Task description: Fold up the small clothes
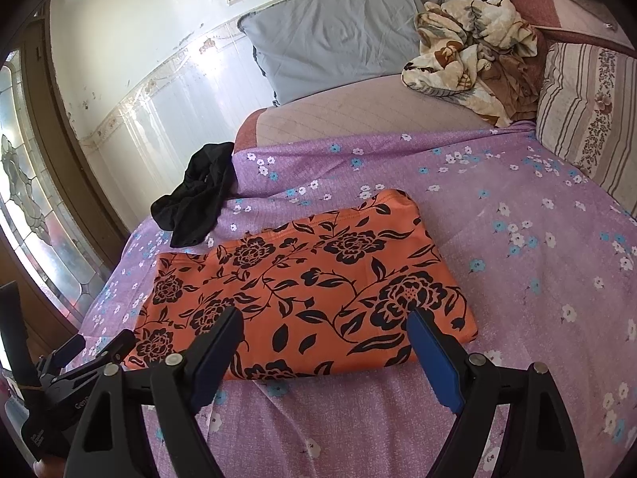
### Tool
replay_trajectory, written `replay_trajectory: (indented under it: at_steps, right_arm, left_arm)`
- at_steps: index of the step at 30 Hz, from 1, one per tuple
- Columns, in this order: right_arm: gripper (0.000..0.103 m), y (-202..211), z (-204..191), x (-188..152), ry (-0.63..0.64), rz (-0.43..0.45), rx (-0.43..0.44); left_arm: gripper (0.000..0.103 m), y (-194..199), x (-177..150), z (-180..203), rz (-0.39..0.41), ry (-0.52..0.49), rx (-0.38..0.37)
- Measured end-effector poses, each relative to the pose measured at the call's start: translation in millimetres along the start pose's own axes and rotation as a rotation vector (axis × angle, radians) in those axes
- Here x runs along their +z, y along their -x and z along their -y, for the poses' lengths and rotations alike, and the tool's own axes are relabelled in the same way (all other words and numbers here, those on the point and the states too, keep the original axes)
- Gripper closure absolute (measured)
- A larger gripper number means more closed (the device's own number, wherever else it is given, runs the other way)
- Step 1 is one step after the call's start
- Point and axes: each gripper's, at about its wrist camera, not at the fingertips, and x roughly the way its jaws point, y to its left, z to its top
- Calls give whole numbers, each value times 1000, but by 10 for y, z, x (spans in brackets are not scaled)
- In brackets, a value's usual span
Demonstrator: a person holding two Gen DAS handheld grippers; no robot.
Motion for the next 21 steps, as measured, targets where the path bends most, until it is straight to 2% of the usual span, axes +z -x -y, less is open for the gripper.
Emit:
replay_trajectory:
  at_steps: [21]
  right_arm:
    - [17,-8,28,10,-2,-3,-3]
  left_arm:
    - [0,-40,-8,50,-8,-15,-4]
